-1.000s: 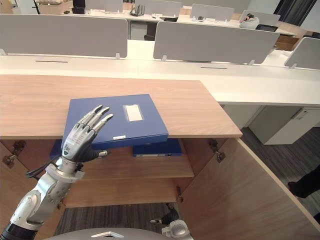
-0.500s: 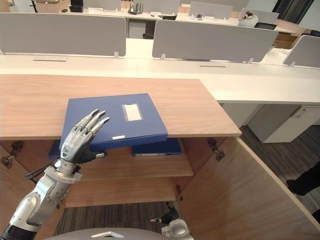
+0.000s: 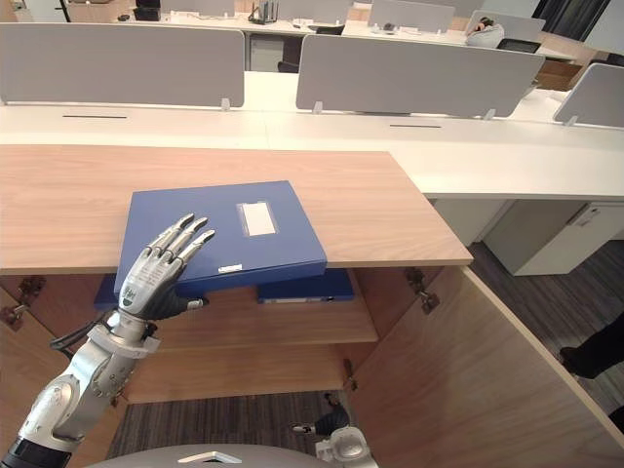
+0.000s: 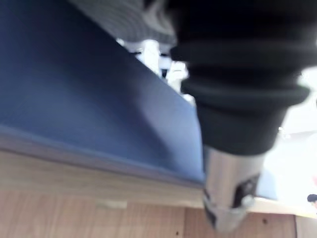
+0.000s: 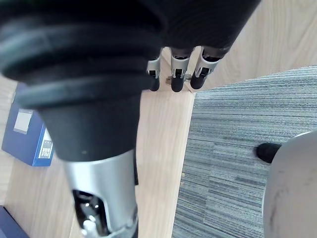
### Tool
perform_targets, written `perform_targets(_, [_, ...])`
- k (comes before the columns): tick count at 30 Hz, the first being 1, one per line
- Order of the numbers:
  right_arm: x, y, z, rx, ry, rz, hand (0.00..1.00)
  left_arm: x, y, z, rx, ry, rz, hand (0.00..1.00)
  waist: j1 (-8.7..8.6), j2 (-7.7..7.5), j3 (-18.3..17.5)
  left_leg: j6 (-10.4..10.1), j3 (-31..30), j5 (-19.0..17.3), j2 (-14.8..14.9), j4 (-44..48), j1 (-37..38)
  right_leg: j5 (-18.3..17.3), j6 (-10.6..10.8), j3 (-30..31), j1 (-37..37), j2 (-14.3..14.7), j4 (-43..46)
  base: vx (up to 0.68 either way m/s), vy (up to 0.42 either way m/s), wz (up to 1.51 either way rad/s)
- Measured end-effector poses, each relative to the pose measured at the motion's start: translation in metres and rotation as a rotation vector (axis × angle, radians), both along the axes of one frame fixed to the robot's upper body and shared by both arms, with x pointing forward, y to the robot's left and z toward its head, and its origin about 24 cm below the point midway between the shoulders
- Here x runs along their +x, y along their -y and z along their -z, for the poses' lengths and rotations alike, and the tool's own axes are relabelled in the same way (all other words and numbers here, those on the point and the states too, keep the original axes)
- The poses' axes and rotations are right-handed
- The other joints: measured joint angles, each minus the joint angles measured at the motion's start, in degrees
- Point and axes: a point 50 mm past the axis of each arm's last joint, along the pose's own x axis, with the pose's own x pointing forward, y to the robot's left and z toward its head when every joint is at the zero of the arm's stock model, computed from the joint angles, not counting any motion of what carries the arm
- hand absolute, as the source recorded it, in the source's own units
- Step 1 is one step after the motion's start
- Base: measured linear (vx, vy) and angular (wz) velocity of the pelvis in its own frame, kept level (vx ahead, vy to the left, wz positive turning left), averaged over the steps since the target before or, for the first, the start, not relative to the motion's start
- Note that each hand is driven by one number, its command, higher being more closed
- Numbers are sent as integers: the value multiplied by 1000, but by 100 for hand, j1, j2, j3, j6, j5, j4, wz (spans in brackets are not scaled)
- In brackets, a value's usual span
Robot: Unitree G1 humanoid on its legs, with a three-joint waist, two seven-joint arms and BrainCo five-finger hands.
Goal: Walk over to the cabinet, pick up the folder, carry it to the office cabinet, place the folder inside the office cabinet, then close the office cabinet door
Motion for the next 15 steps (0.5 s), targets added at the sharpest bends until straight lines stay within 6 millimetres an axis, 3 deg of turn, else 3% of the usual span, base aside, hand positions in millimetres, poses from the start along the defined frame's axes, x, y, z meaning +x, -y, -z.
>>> perform_targets(15, [1,0,-1,1,11,2,0,2,-7,-1,92,31,-27,0,-13,17,4,-5,8,-4,3,0,1,3,-5,3,7,5,0,0,0,0])
